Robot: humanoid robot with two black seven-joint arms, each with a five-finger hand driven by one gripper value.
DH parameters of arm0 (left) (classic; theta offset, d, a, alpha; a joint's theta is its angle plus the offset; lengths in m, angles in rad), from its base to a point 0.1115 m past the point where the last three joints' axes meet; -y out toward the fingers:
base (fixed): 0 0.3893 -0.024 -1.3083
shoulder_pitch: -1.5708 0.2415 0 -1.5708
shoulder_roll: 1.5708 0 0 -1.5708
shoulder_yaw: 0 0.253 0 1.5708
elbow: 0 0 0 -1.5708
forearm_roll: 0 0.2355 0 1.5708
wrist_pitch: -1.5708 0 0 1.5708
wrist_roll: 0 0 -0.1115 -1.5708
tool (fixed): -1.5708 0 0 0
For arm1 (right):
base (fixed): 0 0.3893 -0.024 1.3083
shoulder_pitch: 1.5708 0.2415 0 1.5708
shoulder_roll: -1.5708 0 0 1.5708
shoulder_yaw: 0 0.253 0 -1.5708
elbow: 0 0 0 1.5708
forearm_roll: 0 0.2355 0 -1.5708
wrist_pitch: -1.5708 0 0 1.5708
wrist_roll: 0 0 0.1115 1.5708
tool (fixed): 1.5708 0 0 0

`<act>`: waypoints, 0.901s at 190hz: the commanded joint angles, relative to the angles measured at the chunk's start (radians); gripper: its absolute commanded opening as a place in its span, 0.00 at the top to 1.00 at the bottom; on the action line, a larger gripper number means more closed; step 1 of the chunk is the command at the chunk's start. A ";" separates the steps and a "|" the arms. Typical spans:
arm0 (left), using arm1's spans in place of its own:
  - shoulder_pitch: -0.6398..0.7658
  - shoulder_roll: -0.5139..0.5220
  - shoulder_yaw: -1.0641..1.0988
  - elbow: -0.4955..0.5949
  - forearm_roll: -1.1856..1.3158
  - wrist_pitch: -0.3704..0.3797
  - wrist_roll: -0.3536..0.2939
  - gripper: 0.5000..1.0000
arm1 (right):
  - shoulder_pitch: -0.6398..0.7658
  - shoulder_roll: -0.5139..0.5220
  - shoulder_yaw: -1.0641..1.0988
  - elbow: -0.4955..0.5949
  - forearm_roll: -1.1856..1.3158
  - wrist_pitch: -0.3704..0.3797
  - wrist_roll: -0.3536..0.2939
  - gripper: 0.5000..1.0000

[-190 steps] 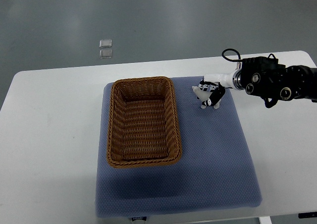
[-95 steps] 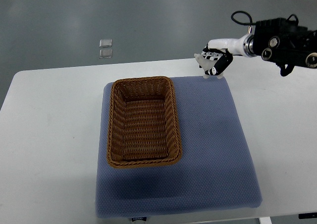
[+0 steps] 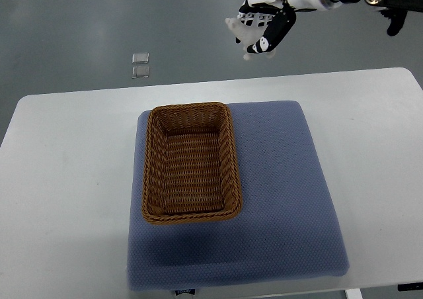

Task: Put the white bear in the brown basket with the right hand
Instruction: 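Carry the bear over the wicker basket and lower it inside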

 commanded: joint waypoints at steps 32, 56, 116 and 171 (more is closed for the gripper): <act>0.000 0.000 -0.003 0.001 -0.002 0.000 0.000 0.00 | -0.023 0.304 -0.039 -0.098 0.077 -0.063 0.006 1.00; 0.002 0.000 -0.005 0.009 -0.003 0.000 0.000 0.00 | -0.102 0.422 -0.042 -0.183 0.094 -0.082 0.006 1.00; 0.003 0.000 -0.005 0.012 -0.003 0.000 0.000 0.00 | -0.285 0.450 -0.042 -0.353 0.088 -0.111 0.006 1.00; 0.003 0.000 -0.003 0.008 -0.003 0.000 0.000 0.00 | -0.354 0.450 -0.008 -0.362 0.103 -0.120 0.018 1.00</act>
